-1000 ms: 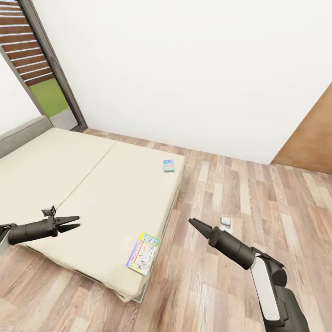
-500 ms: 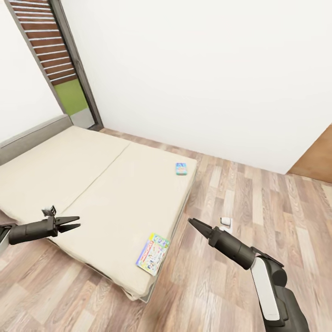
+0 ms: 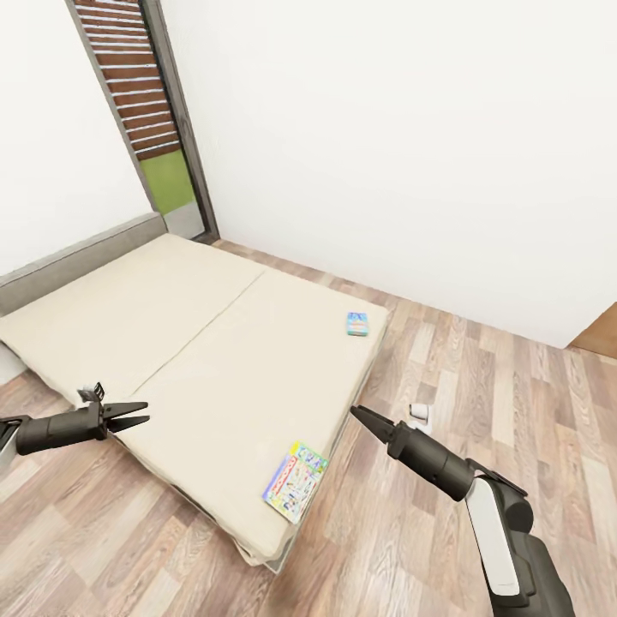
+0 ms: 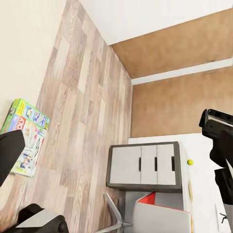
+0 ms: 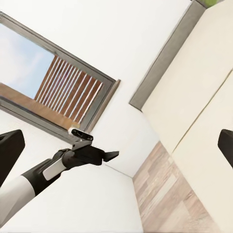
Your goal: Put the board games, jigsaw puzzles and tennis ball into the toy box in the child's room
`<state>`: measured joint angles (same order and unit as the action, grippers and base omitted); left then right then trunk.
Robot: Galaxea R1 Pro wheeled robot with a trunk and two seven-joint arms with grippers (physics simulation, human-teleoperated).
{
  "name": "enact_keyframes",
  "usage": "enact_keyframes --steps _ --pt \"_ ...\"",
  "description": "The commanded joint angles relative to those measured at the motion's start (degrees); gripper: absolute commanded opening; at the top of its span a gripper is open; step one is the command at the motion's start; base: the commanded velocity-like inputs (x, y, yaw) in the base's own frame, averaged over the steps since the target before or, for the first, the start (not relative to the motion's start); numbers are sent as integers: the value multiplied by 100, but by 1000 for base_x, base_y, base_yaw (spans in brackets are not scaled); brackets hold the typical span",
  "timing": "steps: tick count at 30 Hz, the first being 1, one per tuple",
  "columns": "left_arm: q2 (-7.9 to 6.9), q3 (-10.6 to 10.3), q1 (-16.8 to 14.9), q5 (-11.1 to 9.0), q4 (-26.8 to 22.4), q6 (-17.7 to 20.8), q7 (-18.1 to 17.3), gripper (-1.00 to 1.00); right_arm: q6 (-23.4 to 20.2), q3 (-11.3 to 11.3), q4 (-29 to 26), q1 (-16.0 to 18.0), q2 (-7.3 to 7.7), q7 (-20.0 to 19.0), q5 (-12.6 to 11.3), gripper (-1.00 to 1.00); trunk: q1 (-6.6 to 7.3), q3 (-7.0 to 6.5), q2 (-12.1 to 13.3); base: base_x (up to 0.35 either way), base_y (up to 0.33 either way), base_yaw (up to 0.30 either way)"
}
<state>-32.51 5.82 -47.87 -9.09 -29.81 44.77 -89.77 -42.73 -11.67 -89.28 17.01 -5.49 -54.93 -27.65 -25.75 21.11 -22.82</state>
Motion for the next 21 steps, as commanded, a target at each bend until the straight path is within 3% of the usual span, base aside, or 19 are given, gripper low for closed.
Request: enact_keyframes --steps 1,15,21 --pt "0 -2 -8 3 2 60 -23 100 -33 -11 -2 4 -5 -10 -12 100 -3 2 -10 12 -11 206" --pt "3 -2 -8 3 2 65 -23 100 -33 -11 -2 4 -5 -9 -12 100 -3 -99 -10 4 -2 206" --pt "8 -2 -9 3 2 66 -23 100 -33 -11 -2 4 -5 -14 -12 100 -3 -142 -10 113 0 206"
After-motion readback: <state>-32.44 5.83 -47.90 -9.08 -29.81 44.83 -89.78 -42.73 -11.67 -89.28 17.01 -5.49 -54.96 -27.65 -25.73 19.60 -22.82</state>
